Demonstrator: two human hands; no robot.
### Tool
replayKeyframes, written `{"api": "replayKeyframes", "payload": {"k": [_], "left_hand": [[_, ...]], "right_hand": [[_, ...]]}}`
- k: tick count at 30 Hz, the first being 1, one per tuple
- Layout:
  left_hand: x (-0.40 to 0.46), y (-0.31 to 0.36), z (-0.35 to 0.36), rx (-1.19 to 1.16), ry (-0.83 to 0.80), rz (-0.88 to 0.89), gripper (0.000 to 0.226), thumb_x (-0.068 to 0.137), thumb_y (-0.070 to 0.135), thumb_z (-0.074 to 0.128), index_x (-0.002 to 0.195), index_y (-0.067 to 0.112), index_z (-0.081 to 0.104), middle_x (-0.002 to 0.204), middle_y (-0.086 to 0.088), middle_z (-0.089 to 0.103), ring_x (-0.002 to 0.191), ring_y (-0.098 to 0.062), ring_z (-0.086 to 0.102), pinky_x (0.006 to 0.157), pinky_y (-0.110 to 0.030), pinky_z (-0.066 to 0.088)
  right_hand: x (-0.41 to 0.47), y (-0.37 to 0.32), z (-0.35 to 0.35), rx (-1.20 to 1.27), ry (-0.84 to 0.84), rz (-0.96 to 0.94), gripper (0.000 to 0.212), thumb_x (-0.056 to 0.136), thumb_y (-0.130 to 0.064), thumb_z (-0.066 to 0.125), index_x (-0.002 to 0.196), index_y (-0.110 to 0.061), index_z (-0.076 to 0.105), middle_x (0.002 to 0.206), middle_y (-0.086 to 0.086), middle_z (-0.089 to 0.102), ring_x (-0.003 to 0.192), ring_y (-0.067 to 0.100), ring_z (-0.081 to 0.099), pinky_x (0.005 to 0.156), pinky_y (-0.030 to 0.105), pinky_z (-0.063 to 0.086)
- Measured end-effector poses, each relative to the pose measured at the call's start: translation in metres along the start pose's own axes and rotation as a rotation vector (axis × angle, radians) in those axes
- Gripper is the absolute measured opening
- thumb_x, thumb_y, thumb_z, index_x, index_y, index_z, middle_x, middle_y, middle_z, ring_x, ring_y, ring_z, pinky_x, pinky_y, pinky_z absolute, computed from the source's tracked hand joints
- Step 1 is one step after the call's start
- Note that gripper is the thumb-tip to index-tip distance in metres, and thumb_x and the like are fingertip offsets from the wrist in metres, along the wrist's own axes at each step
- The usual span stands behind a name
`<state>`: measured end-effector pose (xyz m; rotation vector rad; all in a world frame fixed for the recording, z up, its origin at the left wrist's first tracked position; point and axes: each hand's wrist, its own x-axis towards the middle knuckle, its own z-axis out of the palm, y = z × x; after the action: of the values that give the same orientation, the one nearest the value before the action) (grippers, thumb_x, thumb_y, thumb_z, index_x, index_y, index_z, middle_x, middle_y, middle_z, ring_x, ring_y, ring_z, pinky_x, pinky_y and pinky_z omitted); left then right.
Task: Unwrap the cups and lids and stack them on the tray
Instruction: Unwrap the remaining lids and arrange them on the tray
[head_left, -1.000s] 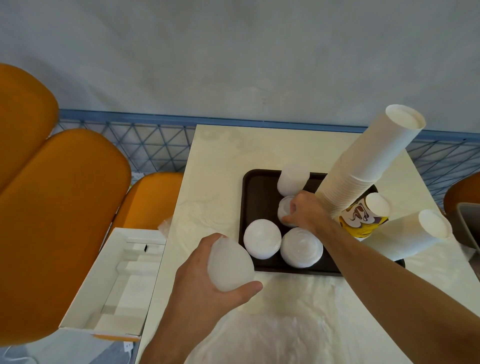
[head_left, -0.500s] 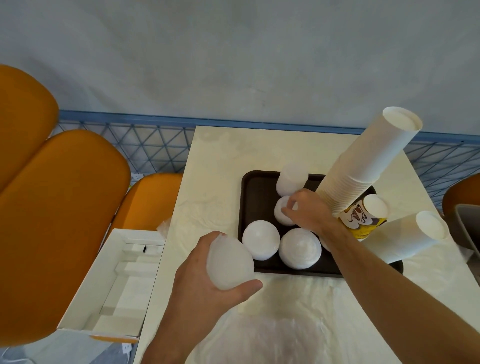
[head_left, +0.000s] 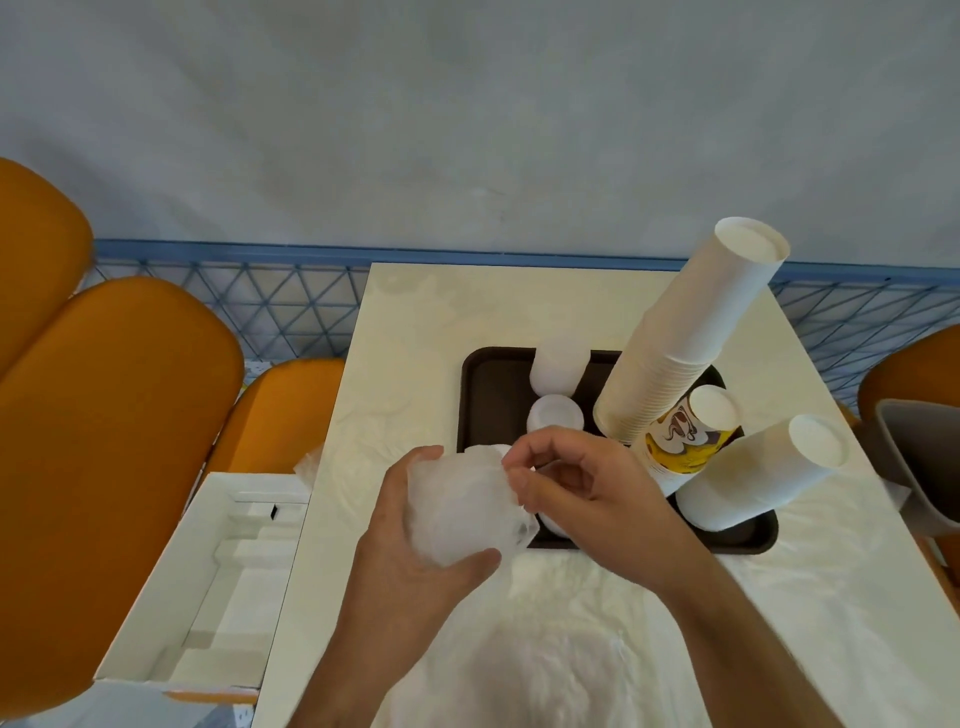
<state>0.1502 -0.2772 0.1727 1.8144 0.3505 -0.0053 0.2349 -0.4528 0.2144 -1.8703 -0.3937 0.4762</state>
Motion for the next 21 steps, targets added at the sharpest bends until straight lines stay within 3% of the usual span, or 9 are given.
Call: {"api": "replayKeyframes", "payload": {"k": [2,4,8,11,13,17,19,21], "left_hand": [[0.004,0.000,0.005,0.009,0.007,0.000,0.084,0.064,0.023,0.090,0.122,0.050,0.034,0.116,0.029,0.046,0.119,0.001,0.051,0.069,0.003,0.041],[0.000,0.005,0.007,-0.043,0.004,0.074,0.090,0.064,0.015,0.090,0.125,0.053,0.037,0.115,0.038,0.050,0.111,0.012,0.051,0.070,0.000,0.045],[-0.018,0.021,0.009,-0.024,-0.038,0.186,0.089,0.077,0.018,0.081,0.117,0.081,0.032,0.122,0.054,0.040,0.115,0.020,0.044,0.078,-0.004,0.048],[-0.021,0.031,0.010,-0.013,-0.046,0.186,0.091,0.079,0.029,0.078,0.114,0.088,0.019,0.122,0.058,0.032,0.117,0.022,0.039,0.084,-0.013,0.049],[-0.024,0.034,0.011,-0.021,-0.045,0.186,0.093,0.075,0.034,0.077,0.115,0.087,0.012,0.117,0.063,0.025,0.114,0.027,0.036,0.085,-0.012,0.049],[-0.026,0.033,0.014,-0.089,-0.013,0.193,0.101,0.076,0.015,0.082,0.131,0.067,0.014,0.111,0.064,0.024,0.106,0.033,0.037,0.071,0.001,0.044],[-0.027,0.033,0.015,-0.152,-0.018,0.174,0.102,0.072,0.012,0.083,0.132,0.062,0.017,0.108,0.062,0.032,0.103,0.028,0.044,0.070,-0.004,0.048],[-0.027,0.035,0.013,-0.224,-0.034,0.149,0.104,0.066,0.020,0.088,0.131,0.065,0.021,0.106,0.059,0.037,0.100,0.025,0.049,0.069,-0.008,0.051]], "right_hand": [[-0.007,-0.001,-0.003,-0.021,-0.006,-0.013,0.013,0.091,-0.020,0.074,0.103,-0.024,0.073,0.086,-0.014,0.072,0.080,0.008,0.071,0.071,0.021,0.056],[-0.010,0.000,-0.001,-0.086,0.045,-0.021,0.013,0.089,-0.020,0.077,0.100,-0.025,0.074,0.087,-0.015,0.072,0.082,0.007,0.071,0.074,0.022,0.058],[-0.012,0.002,-0.003,-0.081,0.142,-0.036,0.008,0.089,-0.016,0.076,0.096,-0.020,0.076,0.086,-0.011,0.074,0.083,0.011,0.071,0.081,0.028,0.061],[-0.014,0.003,-0.006,-0.113,0.151,-0.070,0.011,0.089,-0.016,0.076,0.100,-0.021,0.076,0.087,-0.012,0.074,0.082,0.009,0.071,0.079,0.024,0.060],[-0.016,0.002,-0.005,-0.162,0.169,-0.085,0.012,0.090,-0.017,0.075,0.100,-0.022,0.077,0.088,-0.014,0.073,0.084,0.006,0.070,0.078,0.019,0.059],[-0.015,-0.003,-0.006,-0.249,0.143,-0.123,0.016,0.092,-0.017,0.072,0.101,-0.030,0.072,0.096,-0.019,0.068,0.093,0.003,0.063,0.073,0.014,0.054],[-0.013,-0.003,-0.010,-0.218,0.085,-0.118,0.018,0.094,-0.022,0.069,0.102,-0.038,0.071,0.107,-0.021,0.062,0.103,0.003,0.059,0.078,0.019,0.055],[-0.011,-0.003,-0.016,-0.030,-0.009,-0.040,0.017,0.100,-0.026,0.062,0.103,-0.037,0.074,0.115,-0.020,0.064,0.111,0.004,0.059,0.090,0.028,0.056]]}}
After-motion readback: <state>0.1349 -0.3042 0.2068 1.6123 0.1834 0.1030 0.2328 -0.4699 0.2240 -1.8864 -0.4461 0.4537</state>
